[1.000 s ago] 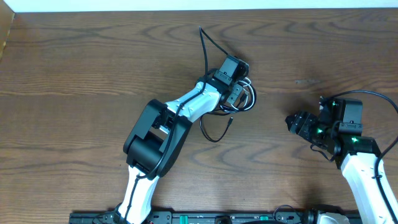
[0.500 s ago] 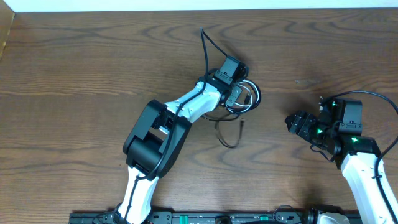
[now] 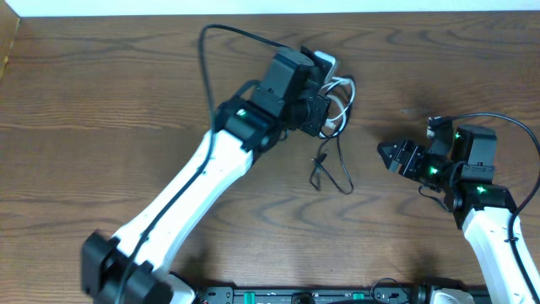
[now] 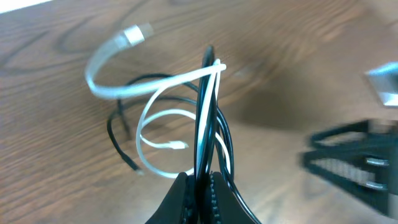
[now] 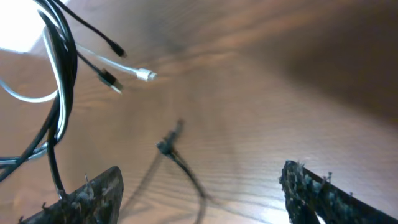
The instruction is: Untangle cables
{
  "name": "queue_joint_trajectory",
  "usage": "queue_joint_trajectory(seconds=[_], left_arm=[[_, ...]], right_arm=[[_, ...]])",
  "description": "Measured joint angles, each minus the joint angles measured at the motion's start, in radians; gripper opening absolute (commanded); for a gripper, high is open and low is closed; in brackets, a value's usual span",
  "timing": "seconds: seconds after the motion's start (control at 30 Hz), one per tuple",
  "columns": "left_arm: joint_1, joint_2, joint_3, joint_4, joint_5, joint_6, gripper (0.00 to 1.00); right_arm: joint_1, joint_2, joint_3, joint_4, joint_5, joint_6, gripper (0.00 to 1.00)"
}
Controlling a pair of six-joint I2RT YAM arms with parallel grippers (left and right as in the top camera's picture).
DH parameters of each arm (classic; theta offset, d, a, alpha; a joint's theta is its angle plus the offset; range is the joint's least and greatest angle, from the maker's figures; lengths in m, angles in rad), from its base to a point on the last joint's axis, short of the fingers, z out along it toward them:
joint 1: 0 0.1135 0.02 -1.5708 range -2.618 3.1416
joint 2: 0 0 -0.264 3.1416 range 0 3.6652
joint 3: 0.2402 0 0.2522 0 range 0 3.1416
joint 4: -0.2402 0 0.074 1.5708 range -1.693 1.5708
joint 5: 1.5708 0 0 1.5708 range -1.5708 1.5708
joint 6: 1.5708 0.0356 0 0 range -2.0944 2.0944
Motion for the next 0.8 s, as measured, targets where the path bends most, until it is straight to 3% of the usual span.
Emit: queue_joint_trajectory(seconds=[0.4,0.63,0.8], left_arm=[[0.055,-0.040,0.000,-0.025,0.058,-0.108,0.07],[0.056,-0.040,0.000,-0.019,0.147,-0.153,0.08],[0.056,-0.040,0.000,-0.017,0.190,-0.173,0.07]], right_arm=[[0.046,0.002,0.000,0.220,-0.224,0.023,0.72],[0.227,0.081,0.000,0.369,-0.037,0.147,0.70],[0.318,0.209,0.002,0.502,0.077,0.220,0.57]])
